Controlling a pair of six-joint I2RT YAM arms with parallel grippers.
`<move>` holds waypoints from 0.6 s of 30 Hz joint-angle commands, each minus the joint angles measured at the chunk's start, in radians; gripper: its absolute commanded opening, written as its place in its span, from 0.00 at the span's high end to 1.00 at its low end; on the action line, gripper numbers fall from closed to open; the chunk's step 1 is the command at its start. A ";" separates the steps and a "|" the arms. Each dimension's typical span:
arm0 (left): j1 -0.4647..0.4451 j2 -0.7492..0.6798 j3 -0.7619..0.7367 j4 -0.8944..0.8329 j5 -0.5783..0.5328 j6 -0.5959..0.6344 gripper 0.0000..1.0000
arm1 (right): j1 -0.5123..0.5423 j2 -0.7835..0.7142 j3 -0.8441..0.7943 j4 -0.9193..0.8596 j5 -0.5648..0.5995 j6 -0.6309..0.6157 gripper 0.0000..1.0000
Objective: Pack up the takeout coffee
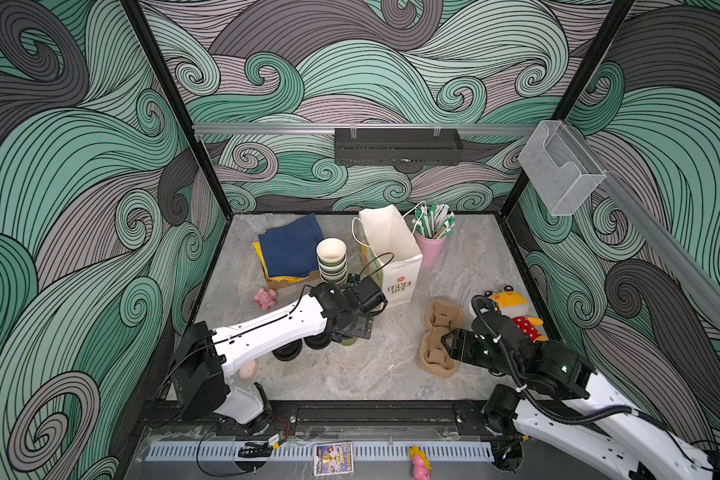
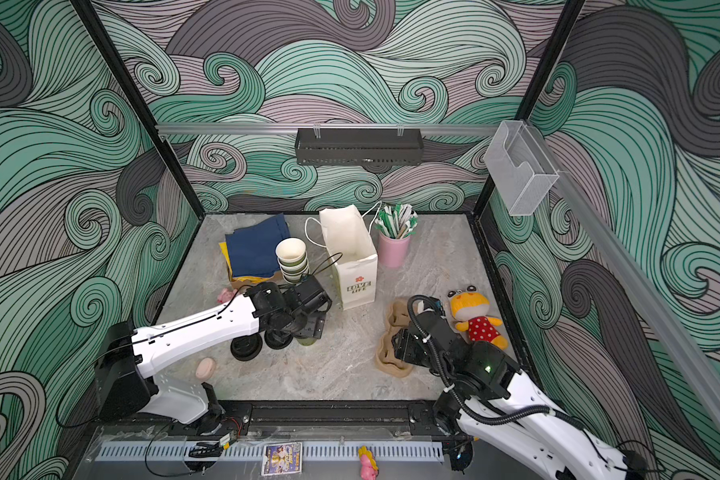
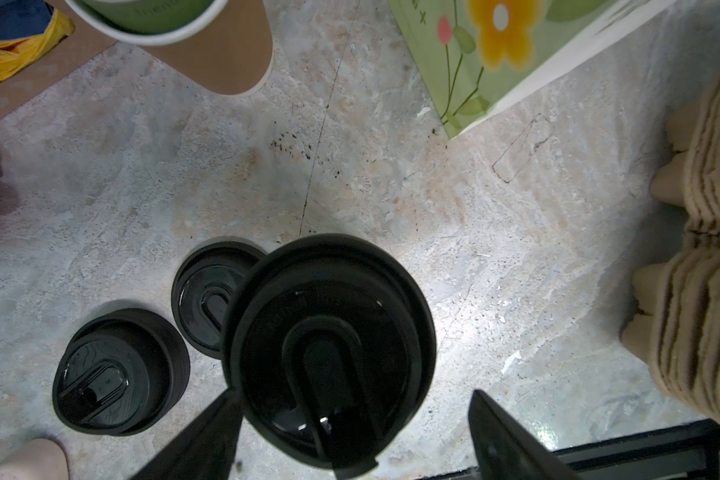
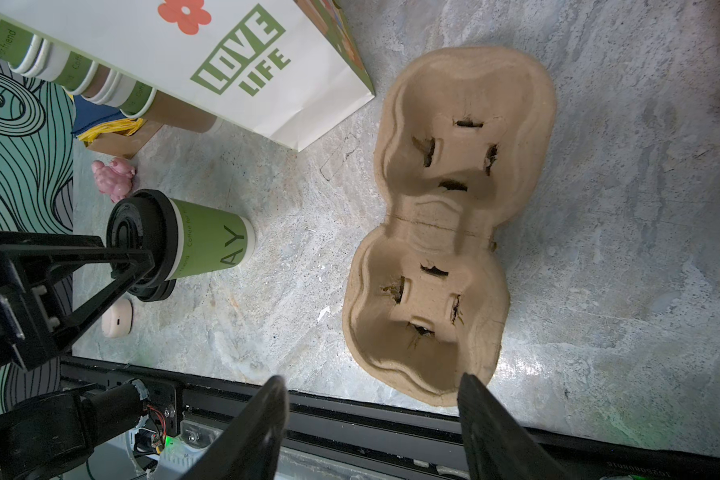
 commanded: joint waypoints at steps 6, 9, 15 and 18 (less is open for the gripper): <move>0.009 -0.201 0.086 -0.051 -0.094 -0.036 0.09 | -0.008 0.006 0.047 -0.047 0.010 -0.016 0.33; 0.038 -0.309 0.095 -0.040 -0.168 -0.031 0.10 | -0.008 0.016 0.069 -0.053 0.010 -0.026 0.33; 0.259 -0.329 0.208 -0.096 -0.081 0.064 0.11 | -0.008 0.105 0.154 -0.052 0.023 -0.094 0.33; 0.376 -0.264 0.279 -0.087 0.003 0.117 0.13 | -0.008 0.164 0.199 -0.051 0.026 -0.138 0.33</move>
